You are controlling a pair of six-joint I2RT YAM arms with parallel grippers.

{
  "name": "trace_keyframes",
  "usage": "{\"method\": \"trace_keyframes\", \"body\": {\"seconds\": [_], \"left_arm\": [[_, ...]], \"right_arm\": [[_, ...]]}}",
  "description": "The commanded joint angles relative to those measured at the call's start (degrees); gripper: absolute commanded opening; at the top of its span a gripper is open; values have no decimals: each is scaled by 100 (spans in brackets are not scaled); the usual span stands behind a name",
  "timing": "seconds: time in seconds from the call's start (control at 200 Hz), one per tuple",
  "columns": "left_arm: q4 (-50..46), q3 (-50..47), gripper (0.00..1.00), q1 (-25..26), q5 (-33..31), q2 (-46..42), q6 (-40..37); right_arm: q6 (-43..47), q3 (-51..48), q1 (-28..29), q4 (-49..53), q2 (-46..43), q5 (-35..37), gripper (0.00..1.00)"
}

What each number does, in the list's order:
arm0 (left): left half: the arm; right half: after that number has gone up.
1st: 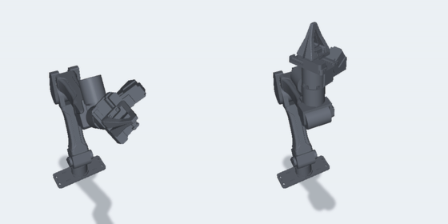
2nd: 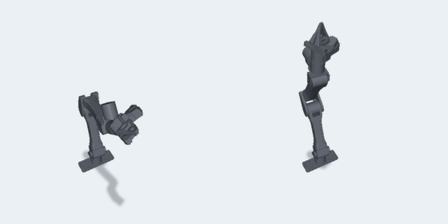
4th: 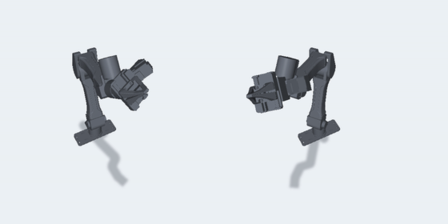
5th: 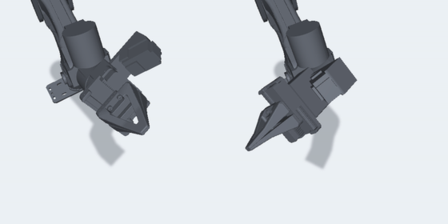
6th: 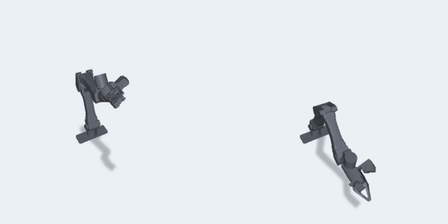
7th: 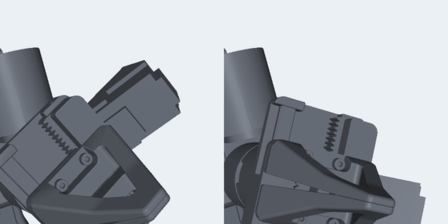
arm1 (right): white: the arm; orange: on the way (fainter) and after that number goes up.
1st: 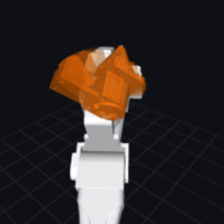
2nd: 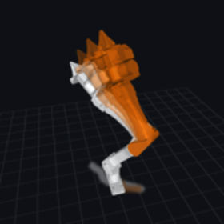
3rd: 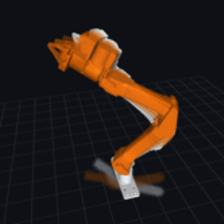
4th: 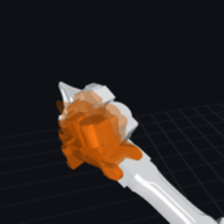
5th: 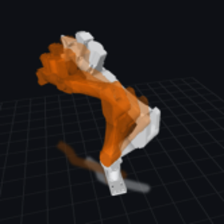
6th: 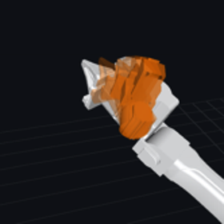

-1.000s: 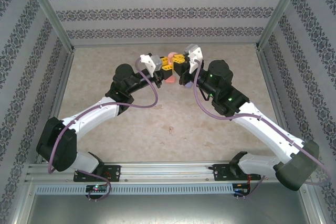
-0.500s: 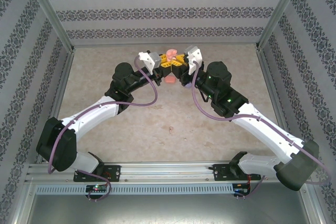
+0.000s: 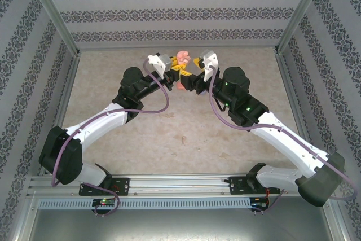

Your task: Insert the wireless bluetooth earbuds into the charging case

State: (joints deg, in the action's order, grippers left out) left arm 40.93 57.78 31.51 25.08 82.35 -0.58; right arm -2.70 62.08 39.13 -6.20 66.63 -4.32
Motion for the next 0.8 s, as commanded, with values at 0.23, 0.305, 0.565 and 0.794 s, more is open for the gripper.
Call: {"method": "trace_keyframes", "body": {"seconds": [0.23, 0.305, 0.565, 0.794], "left_arm": [[466, 284, 0, 5, -102, -79, 58], [460, 283, 0, 8, -107, -74, 50], [398, 130, 0, 6, -110, -61, -164], [404, -179, 0, 5, 122, 23, -415]], "right_arm": [[-386, -205, -170, 426, -241, -689, 73], [-426, -251, -195, 452, -259, -682, 73], [-906, -207, -685, 797, -431, -782, 61], [-1359, 380, -1177, 1829, -257, -1172, 23]]}}
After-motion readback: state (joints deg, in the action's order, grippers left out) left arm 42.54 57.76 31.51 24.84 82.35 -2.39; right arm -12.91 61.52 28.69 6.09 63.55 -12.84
